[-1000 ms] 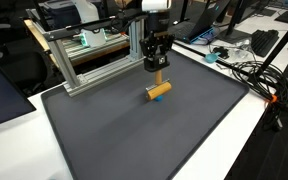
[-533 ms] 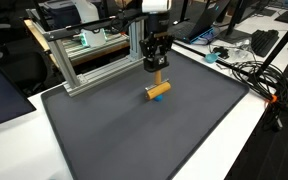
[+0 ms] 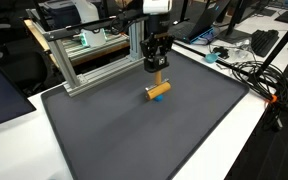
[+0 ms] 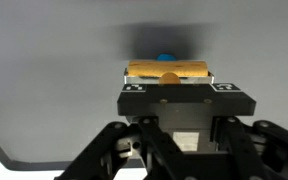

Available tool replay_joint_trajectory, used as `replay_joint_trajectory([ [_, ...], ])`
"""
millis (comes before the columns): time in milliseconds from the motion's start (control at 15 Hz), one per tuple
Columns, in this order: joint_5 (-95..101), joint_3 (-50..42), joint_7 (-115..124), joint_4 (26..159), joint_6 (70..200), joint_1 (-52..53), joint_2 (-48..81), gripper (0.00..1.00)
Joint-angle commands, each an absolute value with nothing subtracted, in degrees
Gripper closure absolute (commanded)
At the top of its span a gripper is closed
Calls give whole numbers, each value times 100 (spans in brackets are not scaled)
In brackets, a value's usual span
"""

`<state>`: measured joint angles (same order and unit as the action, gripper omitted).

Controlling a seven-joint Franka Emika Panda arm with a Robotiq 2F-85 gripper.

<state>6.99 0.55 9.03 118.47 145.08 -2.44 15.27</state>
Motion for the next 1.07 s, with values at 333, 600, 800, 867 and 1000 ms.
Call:
replay_joint_trajectory([
  [333, 531, -70, 745, 11608, 14367, -174, 1970, 78],
  [600, 499, -74, 734, 11581, 14280, -173, 2053, 78],
  [800, 483, -60, 701, 11574, 14132, -163, 2082, 78],
  [867, 489, -60, 694, 11568, 14078, -158, 2086, 78],
  [1000, 487, -57, 677, 11556, 14004, -154, 2088, 78],
])
